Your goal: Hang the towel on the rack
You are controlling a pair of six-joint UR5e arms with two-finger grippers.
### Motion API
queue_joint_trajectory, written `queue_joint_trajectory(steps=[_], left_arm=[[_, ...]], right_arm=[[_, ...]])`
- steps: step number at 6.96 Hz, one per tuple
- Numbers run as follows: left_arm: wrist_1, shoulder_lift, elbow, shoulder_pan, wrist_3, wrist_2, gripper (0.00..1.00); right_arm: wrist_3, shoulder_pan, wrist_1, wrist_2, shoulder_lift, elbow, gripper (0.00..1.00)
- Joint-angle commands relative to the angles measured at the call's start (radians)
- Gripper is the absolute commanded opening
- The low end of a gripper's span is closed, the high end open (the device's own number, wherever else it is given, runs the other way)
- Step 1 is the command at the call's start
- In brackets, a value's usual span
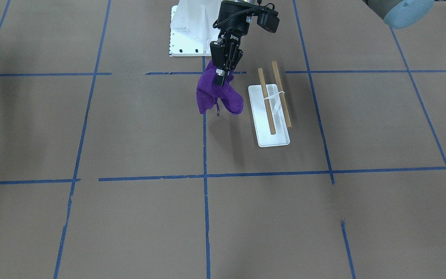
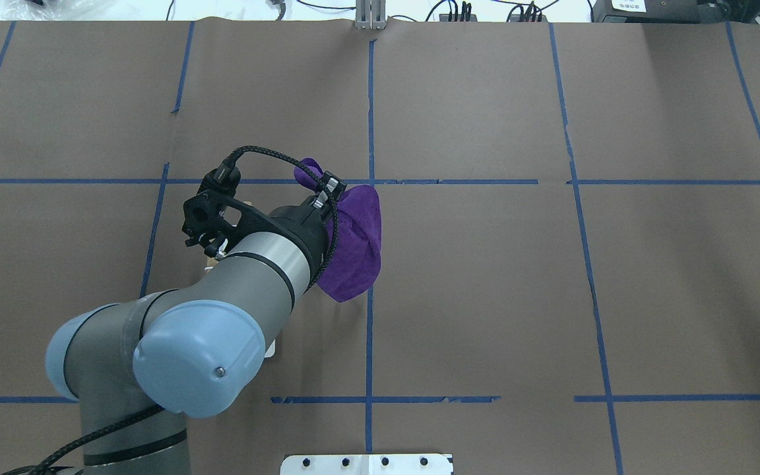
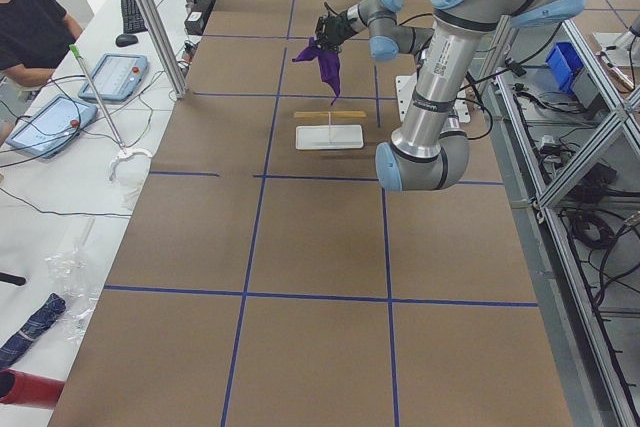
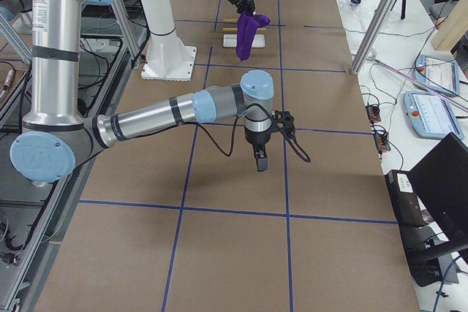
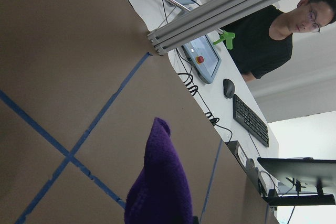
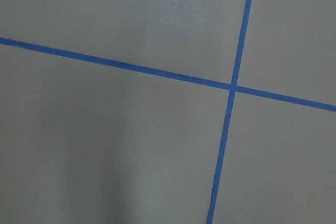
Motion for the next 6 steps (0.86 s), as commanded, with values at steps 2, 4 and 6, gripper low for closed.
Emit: queue_joint_trajectory(steps=[2, 4, 6], left_arm=[[0.349, 0.005, -0.08, 0.011, -0.309, 0.008, 0.0], [0.483, 0.028, -0.108, 0.007, -0.385, -0.021, 0.0], [0.487, 0.181, -0.173, -0.006, -0.414, -0.033, 0.0]], right_arm=[[-0.009, 0.001, 0.0, 0.031, -0.02, -0.002, 1.0], [-0.009, -0.001, -0.002, 0.036, -0.02, -0.015, 1.0], [-0.009, 0.001, 0.006, 0.089, -0.015, -0.068, 1.0]])
